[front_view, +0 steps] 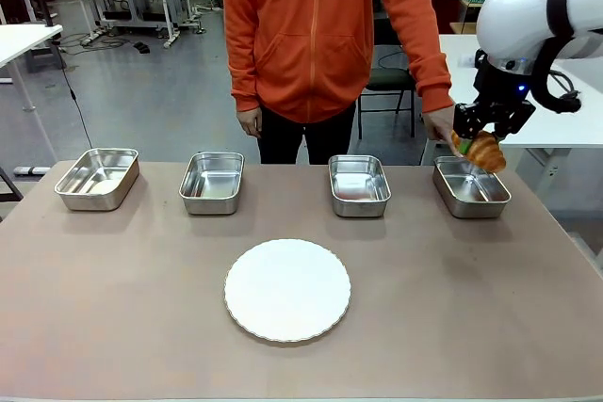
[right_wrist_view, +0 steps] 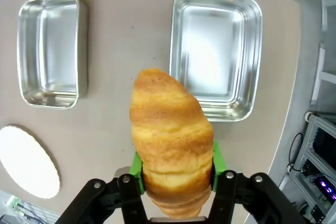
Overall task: Place the bread in the container.
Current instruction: Place the Butter Roll into the Airtight Container indicated by the human.
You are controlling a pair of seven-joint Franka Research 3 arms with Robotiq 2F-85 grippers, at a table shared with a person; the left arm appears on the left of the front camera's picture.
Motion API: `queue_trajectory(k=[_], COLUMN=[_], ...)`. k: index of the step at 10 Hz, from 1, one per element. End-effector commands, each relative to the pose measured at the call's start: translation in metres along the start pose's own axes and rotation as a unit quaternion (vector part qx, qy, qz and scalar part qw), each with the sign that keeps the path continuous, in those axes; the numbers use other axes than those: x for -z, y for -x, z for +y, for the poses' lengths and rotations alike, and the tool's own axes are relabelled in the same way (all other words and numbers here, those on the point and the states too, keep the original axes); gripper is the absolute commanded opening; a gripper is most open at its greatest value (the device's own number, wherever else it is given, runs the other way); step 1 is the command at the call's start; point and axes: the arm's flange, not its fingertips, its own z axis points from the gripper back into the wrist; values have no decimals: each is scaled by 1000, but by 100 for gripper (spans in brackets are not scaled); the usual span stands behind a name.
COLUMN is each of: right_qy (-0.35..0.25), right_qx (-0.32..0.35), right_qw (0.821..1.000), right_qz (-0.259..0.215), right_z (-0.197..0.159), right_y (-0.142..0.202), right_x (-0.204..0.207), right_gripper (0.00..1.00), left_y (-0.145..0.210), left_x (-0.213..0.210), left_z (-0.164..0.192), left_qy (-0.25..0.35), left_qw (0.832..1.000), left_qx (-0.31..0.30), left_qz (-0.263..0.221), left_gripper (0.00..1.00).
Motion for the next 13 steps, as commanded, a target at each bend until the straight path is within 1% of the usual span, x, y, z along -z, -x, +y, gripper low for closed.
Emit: queue_trajectory(k=[1, 3, 5, 6, 9, 12, 13], right_qy=[-2, 5, 11, 13, 22, 17, 23], right_qx=[29, 38, 37, 26, 28, 40, 38], right_qw=[999, 999, 999, 999, 999, 999, 999], right_qz=[-18, -21, -19, -18, -18, -29, -27], right_z=[-14, -27, -33, -37, -43, -54, -55], right_y=[-21, -37, -41, -45, -55, -59, -59], right_x=[19, 44, 67, 80, 114, 123, 124], right_gripper=[56, 56, 56, 56, 56, 56, 100], left_y=[-1, -1, -1, -1, -1, -1, -1], left_x=[0, 0, 0, 0, 0, 0, 0], left_z=[-1, -1, -1, -1, -1, -1, -1], left_qy=[-1, -1, -1, -1, -1, -1, -1], left_qw=[1000, 1000, 1000, 1000, 1000, 1000, 1000], left_qx=[7, 7, 7, 7, 7, 7, 7], left_qz=[-6, -6, -6, -6, -6, -6, -6], left_gripper=[100, 100, 100, 100, 100, 100, 100])
